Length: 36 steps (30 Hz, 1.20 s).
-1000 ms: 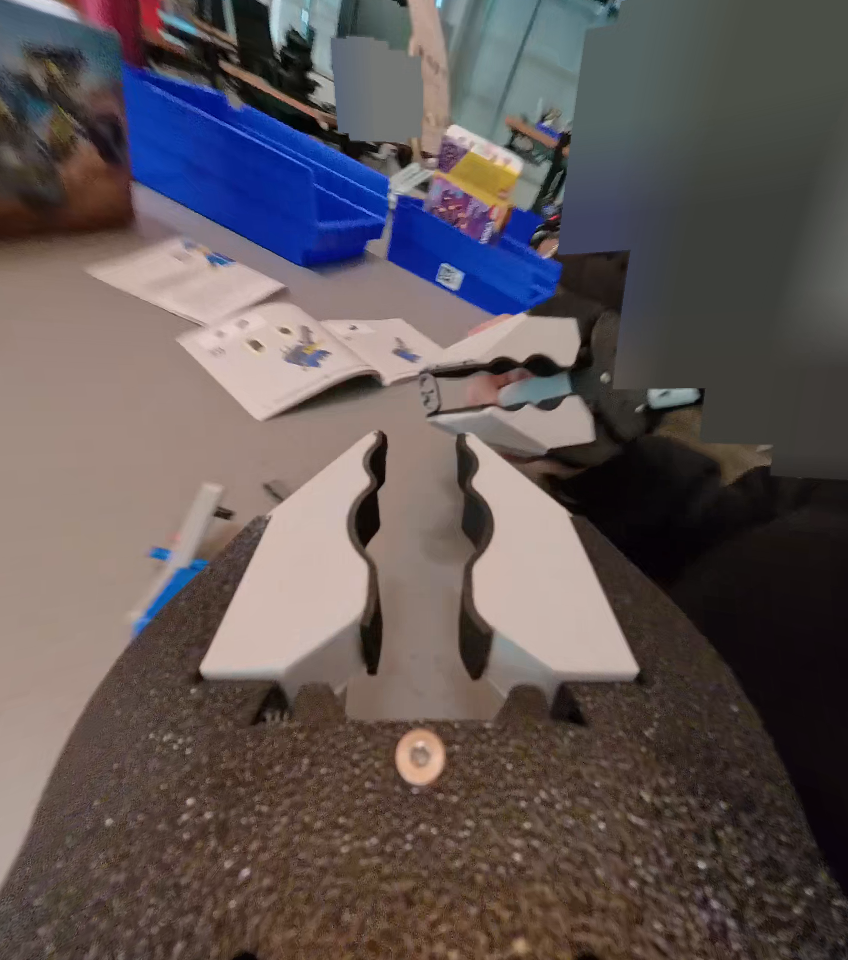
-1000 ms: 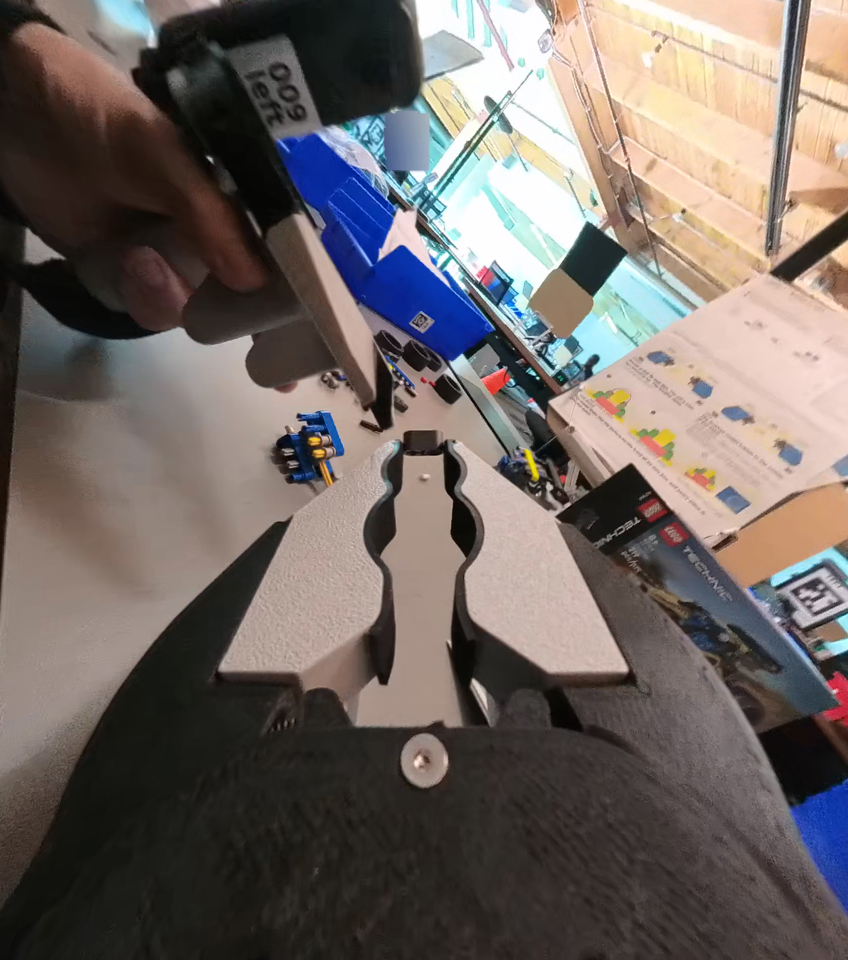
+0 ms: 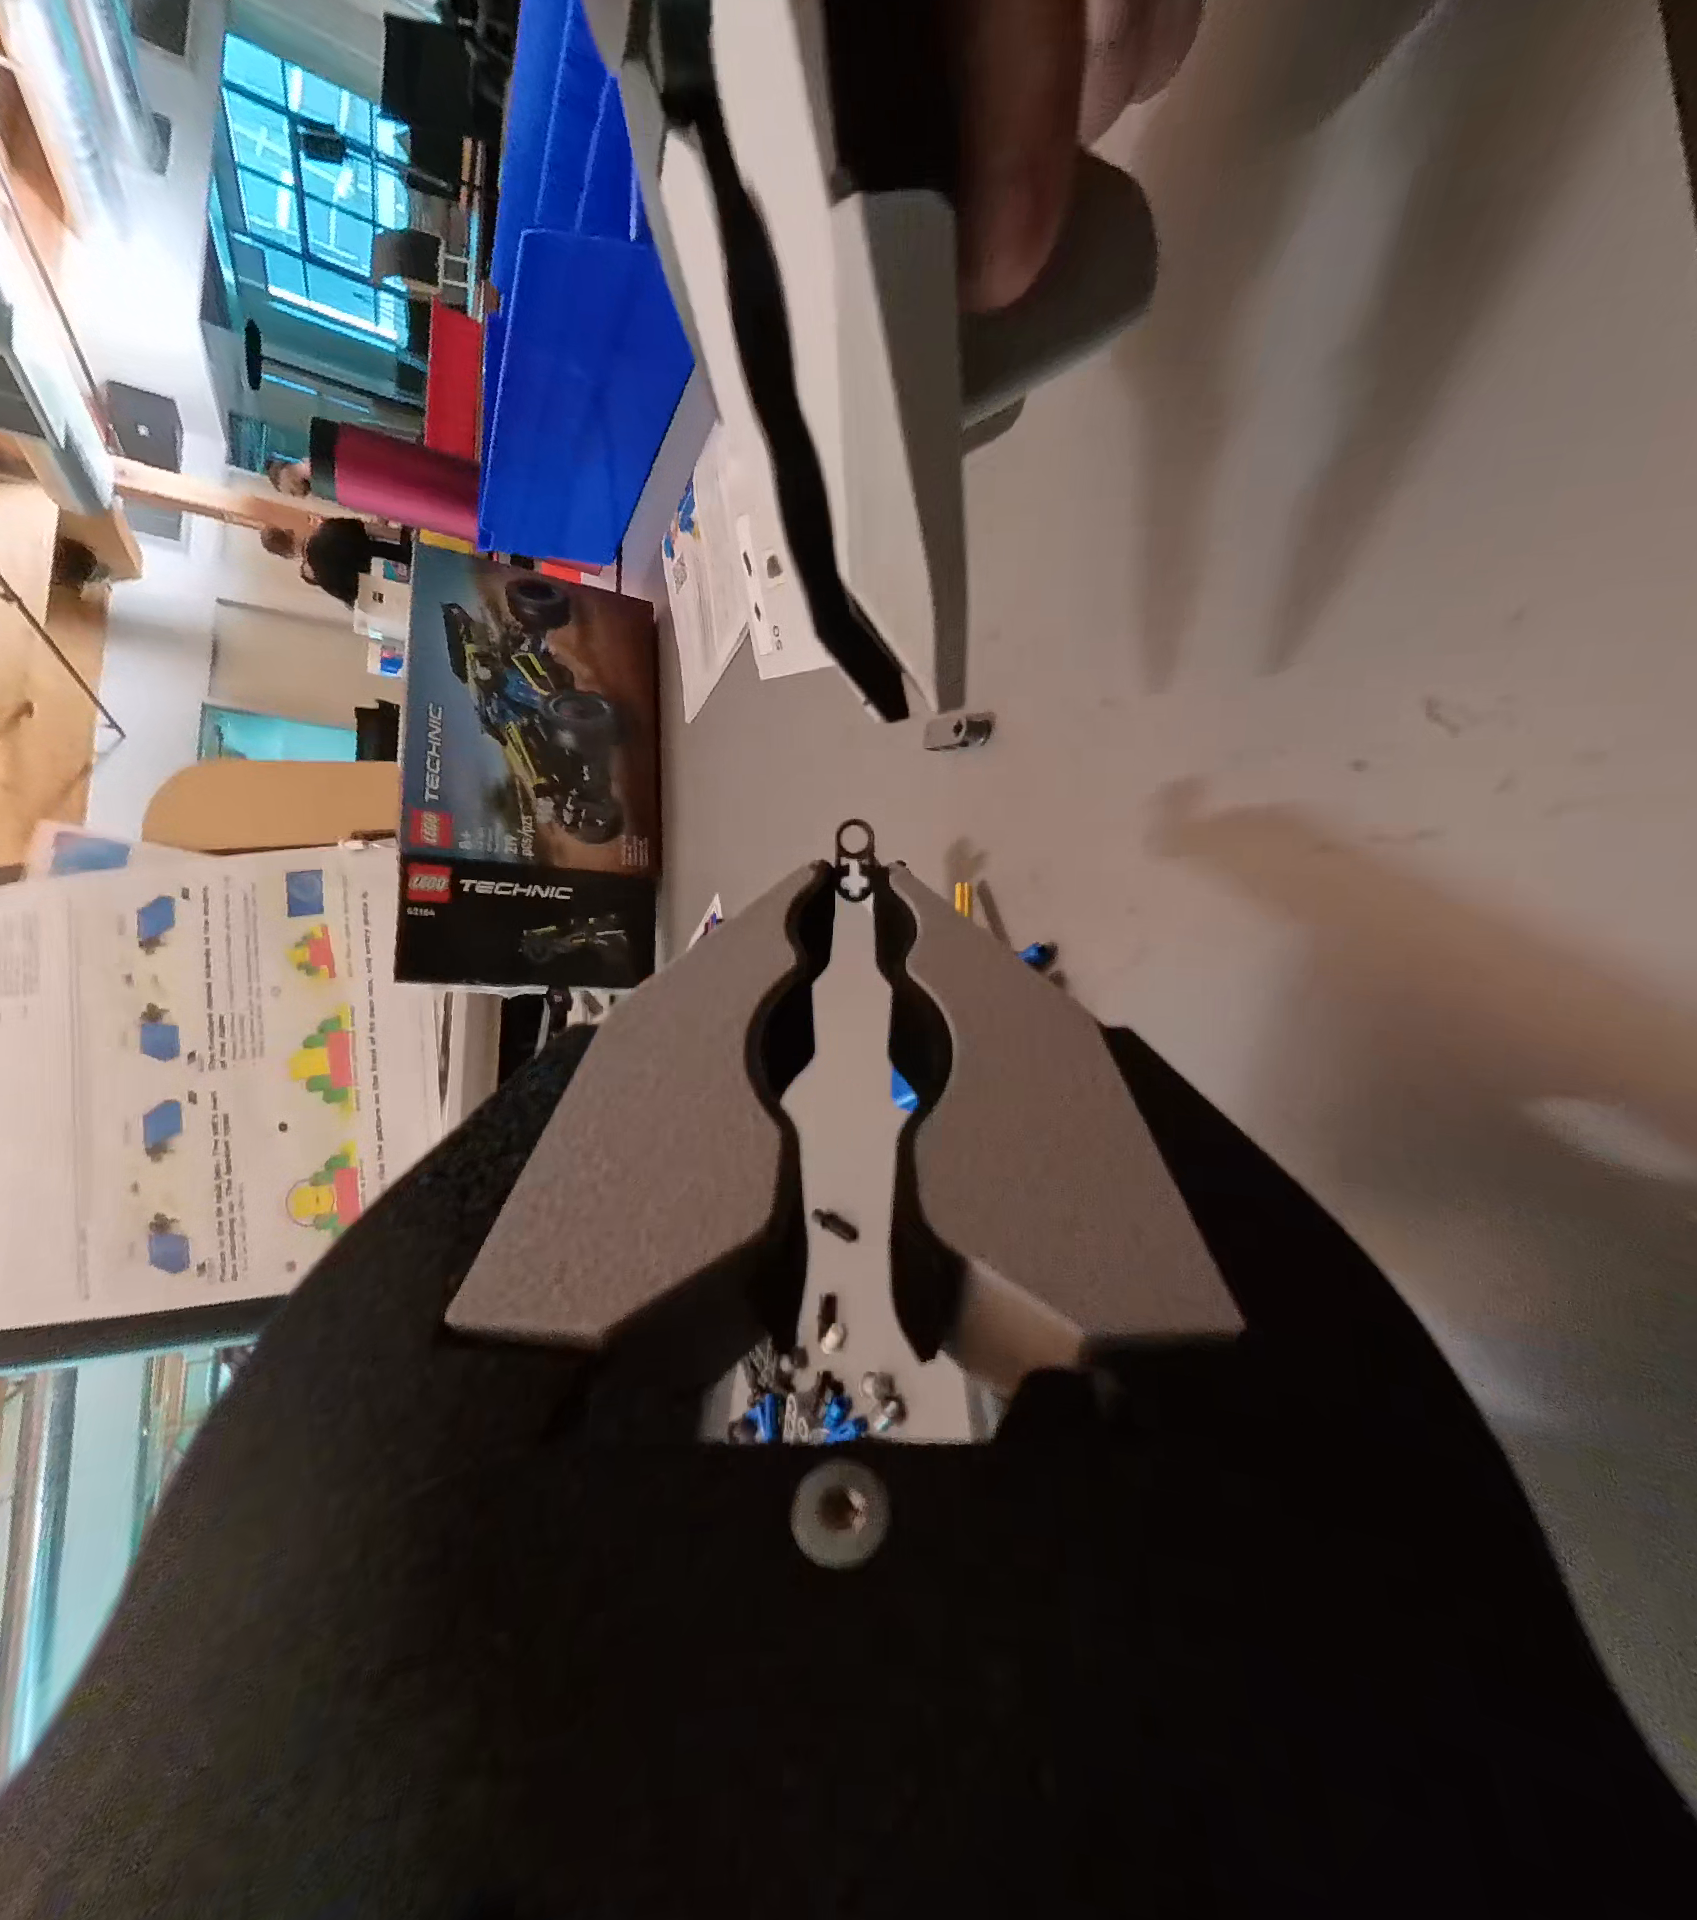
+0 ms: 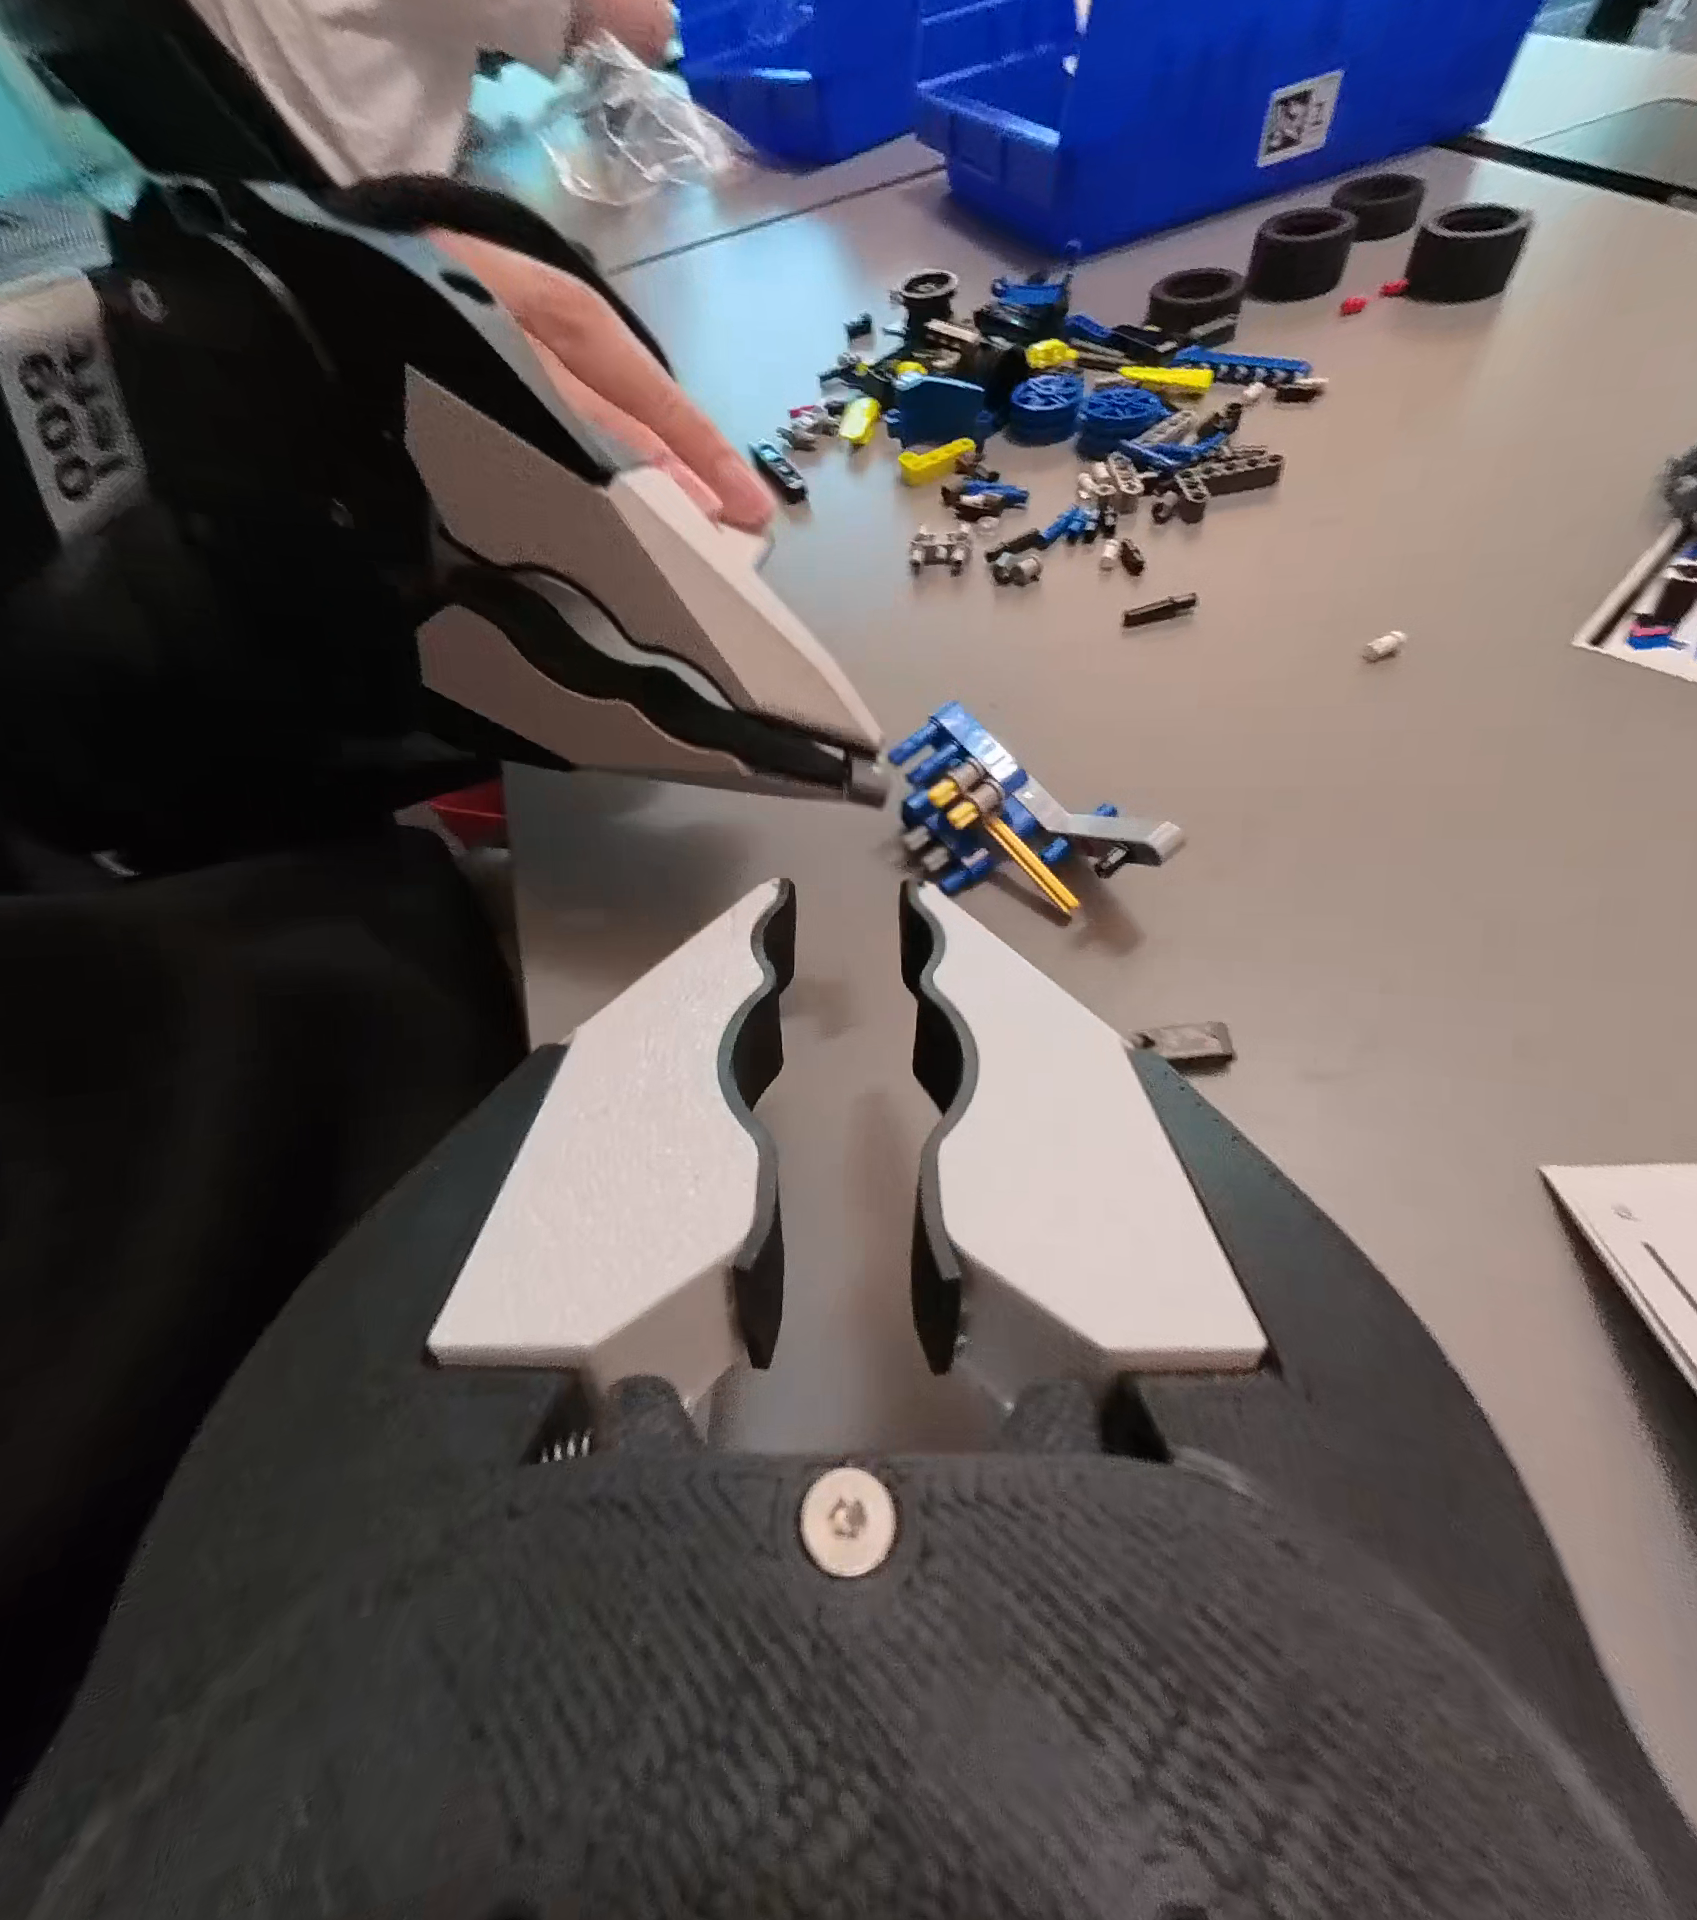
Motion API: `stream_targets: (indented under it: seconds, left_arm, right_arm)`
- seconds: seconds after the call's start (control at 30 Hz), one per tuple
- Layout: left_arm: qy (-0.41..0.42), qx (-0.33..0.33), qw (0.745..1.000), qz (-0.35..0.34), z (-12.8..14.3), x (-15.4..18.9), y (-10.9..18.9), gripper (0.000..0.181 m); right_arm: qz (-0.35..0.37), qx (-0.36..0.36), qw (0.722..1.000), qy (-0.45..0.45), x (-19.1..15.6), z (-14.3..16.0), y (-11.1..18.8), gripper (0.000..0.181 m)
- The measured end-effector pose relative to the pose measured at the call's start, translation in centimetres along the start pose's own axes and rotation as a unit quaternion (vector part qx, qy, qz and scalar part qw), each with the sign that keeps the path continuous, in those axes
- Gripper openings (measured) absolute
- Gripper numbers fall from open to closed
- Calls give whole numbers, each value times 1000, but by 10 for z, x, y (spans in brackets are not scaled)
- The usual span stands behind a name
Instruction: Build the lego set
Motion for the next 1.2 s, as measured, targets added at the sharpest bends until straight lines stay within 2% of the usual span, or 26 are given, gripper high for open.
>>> stream_targets:
  seconds: [0.2, 0.37, 0.43, 0.5, 0.57, 0.6, 0.67, 0.73, 0.8, 0.93, 1.03, 1.2]
  left_arm:
    - [-43, 3, 999, 8, -5, 4, 0, 4]
    - [-50, 12, 999, 14, -10, 8, -1, 4]
    - [-24, 24, 999, 12, -9, 8, -1, 4]
    - [58, 53, 997, 11, -7, 6, 1, 6]
    - [209, 88, 974, 17, -4, 2, 4, 10]
    - [295, 111, 949, 18, -3, -1, 5, 15]
    - [439, 169, 882, 26, 0, -7, 10, 18]
    - [516, 224, 826, 27, 1, -13, 16, 15]
    - [552, 253, 794, 28, 3, -16, 18, 14]
    - [574, 284, 767, 44, 1, -16, 20, 14]
    - [571, 296, 765, 44, 1, -17, 21, 6]
    - [563, 324, 758, 54, -1, -18, 25, 6]
  right_arm:
    - [-15, -1, 1000, -15, 2, -3, -9, 20]
    - [-27, -8, 1000, 7, -1, -1, -15, 7]
    - [-28, -2, 999, 21, -1, 0, -15, 7]
    - [-29, 14, 999, 35, -2, -1, -13, 6]
    - [-32, 43, 997, 53, -5, -4, -11, 6]
    - [-31, 62, 996, 62, -5, -7, -9, 6]
    - [-20, 101, 992, 77, -5, -14, -7, 6]
    - [-24, 121, 988, 95, -8, -17, -5, 6]
    - [-29, 134, 985, 107, -10, -20, -6, 6]
    - [-53, 160, 979, 113, -17, -24, -6, 6]
    - [-59, 163, 979, 110, -19, -24, -8, 6]
    - [-89, 186, 975, 85, -23, -25, -8, 6]
Point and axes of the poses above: each gripper's, where its closed fingertips meet, y back along the fingers, z out of its underside, x = y × z across the jaws, the point moved 6 cm from there along y, back along the fingers, and after that the axes turned 9 degrees about x, right-handed, at the moved point
